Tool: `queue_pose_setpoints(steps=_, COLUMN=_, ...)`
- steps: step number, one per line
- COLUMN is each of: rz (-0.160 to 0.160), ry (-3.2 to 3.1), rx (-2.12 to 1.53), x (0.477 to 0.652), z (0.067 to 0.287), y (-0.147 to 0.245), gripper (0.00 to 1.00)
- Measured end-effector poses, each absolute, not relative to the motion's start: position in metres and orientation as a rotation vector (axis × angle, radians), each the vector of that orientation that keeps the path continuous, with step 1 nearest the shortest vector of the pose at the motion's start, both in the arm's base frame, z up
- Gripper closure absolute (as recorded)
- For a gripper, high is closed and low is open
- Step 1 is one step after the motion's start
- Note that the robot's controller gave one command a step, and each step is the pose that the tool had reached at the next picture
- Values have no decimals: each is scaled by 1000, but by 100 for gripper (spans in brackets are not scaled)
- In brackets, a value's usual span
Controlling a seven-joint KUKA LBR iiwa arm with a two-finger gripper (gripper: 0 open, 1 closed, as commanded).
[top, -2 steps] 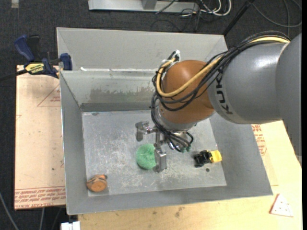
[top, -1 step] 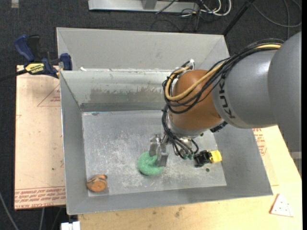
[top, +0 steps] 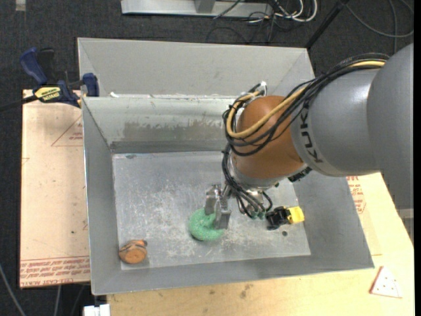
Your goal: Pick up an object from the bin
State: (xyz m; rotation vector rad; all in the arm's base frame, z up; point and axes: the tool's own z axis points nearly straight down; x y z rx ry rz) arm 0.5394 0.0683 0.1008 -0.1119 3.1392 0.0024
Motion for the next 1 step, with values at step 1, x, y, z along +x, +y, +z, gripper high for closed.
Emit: queue_pose_setpoints(steps=1, rz=1, ry=3138, rx=-117, x=556, z=304, y=84, gripper=100)
